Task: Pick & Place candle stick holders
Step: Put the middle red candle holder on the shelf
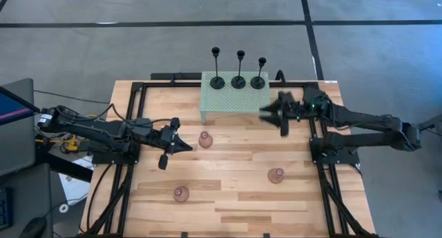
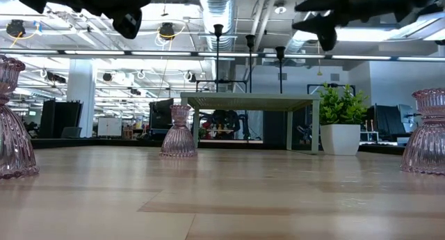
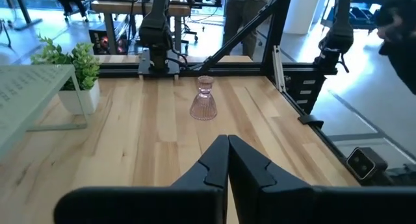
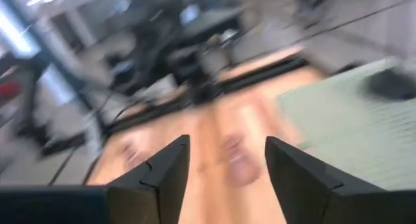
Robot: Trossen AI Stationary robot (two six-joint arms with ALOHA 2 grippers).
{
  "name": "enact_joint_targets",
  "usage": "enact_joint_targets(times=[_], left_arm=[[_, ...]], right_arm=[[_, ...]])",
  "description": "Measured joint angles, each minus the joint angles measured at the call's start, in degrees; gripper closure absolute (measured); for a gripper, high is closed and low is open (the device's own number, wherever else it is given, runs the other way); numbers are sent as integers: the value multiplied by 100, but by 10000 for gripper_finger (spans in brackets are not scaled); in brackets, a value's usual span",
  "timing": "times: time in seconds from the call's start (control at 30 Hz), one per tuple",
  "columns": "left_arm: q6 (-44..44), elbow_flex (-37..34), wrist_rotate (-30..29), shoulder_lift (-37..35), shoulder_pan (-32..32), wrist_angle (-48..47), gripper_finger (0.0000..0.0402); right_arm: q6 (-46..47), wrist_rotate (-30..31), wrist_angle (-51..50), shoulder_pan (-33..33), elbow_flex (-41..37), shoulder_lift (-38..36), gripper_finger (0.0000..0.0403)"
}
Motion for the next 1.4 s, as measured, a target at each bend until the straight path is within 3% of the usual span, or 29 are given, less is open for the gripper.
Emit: enact_joint_targets(times=[0.3,0.5,0.63,0.8,0.97,1.4], left_arm=[[-212,-317,63,-2,0,4,395],[-330,-779,6,-2,-36,29,397],[-335,-1053,-421,-2,-39,60,396],[-615,-1317,-673,-2,-39,154,396],[-721,-1457,-685,-2,-39,214,396],[-688,-1493,-684,-2,-37,243,396]], right_arm=[[50,212,-494,1849,-13,302,264],[48,1733,-494,2925,-13,740,301],[48,2683,-409,3453,-13,1003,322],[48,3485,-135,3882,-15,1290,339],[123,3715,75,4099,-15,1550,344],[1707,4503,-355,4796,-17,1601,345]])
